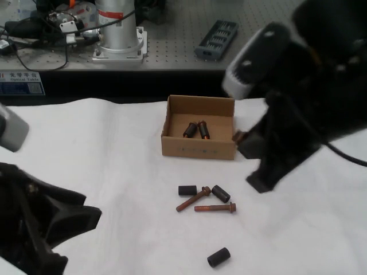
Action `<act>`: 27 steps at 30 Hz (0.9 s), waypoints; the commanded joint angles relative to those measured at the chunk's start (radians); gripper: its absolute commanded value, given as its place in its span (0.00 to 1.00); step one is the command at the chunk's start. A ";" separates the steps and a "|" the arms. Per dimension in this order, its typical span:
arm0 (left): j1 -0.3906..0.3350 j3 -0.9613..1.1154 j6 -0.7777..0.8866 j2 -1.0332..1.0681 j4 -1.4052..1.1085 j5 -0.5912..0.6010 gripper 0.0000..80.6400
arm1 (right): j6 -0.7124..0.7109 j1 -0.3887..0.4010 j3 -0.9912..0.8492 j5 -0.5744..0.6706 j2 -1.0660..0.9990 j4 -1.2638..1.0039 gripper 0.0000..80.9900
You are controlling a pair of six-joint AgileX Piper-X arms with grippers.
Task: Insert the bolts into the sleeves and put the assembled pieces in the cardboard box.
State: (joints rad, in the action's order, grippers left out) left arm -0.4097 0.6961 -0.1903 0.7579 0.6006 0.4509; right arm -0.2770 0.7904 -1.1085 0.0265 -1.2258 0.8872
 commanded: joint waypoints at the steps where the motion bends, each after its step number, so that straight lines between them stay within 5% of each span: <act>1: -0.004 0.000 -0.120 0.081 -0.019 0.013 0.29 | 0.021 -0.003 0.031 0.014 0.045 0.012 0.02; 10: -0.050 0.018 -0.214 0.364 -0.093 0.007 0.29 | 0.145 -0.003 0.236 0.014 0.280 0.012 0.02; 16: -0.182 0.154 -0.174 0.551 -0.093 -0.124 0.47 | 0.204 -0.003 0.317 0.014 0.417 0.037 0.02; 27: -0.380 0.436 -0.144 0.871 0.013 -0.167 0.48 | 0.217 -0.003 0.342 0.011 0.533 0.057 0.02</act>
State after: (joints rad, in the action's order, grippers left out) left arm -0.7530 1.0729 -0.3405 1.5593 0.5610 0.3097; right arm -0.0609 0.7904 -0.7638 0.0333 -0.7068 0.9486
